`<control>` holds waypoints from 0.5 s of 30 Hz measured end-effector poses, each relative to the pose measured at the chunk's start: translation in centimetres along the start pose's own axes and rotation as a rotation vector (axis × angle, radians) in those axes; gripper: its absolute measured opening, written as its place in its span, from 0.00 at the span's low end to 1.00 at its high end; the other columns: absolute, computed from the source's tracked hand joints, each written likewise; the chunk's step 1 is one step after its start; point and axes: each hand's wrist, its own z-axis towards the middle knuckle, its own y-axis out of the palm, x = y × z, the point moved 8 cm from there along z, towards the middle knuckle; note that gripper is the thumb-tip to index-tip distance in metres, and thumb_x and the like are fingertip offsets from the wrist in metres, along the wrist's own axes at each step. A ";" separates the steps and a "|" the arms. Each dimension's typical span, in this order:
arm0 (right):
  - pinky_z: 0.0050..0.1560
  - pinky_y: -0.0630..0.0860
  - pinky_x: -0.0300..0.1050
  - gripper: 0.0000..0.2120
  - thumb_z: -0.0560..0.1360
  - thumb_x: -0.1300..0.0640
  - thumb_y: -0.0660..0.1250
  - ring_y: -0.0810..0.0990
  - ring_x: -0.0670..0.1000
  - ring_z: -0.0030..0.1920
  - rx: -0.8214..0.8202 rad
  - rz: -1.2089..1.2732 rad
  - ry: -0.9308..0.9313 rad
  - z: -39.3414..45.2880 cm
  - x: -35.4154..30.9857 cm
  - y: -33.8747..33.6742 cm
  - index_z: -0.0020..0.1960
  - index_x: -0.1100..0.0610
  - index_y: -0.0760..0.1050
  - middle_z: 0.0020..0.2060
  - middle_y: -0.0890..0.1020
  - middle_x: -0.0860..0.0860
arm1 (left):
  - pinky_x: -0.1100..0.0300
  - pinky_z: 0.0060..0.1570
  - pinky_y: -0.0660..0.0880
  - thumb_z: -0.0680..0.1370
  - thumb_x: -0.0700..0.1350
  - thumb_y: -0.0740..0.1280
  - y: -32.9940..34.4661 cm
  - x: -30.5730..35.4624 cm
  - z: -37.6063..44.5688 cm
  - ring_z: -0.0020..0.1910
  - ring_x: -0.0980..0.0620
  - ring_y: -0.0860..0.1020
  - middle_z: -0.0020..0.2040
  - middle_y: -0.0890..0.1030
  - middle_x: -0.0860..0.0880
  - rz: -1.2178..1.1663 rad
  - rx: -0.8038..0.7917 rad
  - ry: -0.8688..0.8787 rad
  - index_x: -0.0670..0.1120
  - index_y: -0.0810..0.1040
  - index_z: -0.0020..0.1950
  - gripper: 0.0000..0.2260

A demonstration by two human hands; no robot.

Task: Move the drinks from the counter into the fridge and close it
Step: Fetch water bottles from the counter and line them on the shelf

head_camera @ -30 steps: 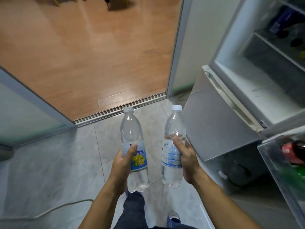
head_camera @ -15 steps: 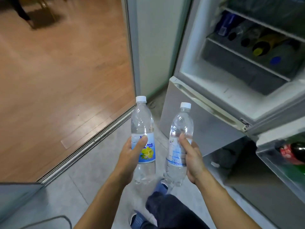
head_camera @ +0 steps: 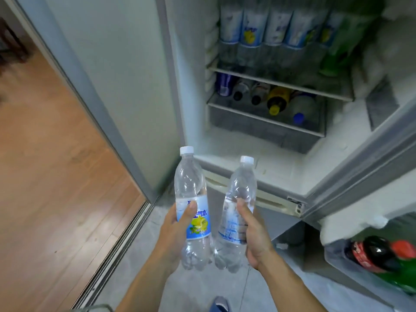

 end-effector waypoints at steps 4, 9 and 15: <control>0.37 0.82 0.47 0.28 0.63 0.47 0.77 0.87 0.54 0.43 0.075 0.127 -0.063 2.3 -3.3 -1.9 0.59 0.57 0.79 0.46 0.87 0.57 | 0.50 0.51 0.79 0.63 0.63 0.77 3.6 3.0 4.2 0.53 0.43 0.84 0.54 0.85 0.44 0.003 -0.125 -0.003 0.55 0.83 0.56 0.24; 0.39 0.83 0.49 0.28 0.59 0.49 0.76 0.86 0.52 0.43 0.183 0.147 -0.236 5.1 -9.4 -3.7 0.57 0.56 0.78 0.45 0.87 0.54 | 0.50 0.47 0.80 0.67 0.57 0.74 8.7 7.9 9.9 0.49 0.45 0.85 0.53 0.86 0.45 0.031 -0.284 0.014 0.56 0.83 0.54 0.17; 0.52 0.82 0.57 0.13 0.73 0.58 0.73 0.86 0.55 0.48 0.337 0.092 -0.420 9.0 -19.2 -3.6 0.57 0.54 0.78 0.51 0.86 0.56 | 0.52 0.44 0.81 0.71 0.55 0.73 14.2 17.2 15.9 0.49 0.48 0.85 0.51 0.86 0.49 0.105 -0.374 0.189 0.58 0.82 0.52 0.11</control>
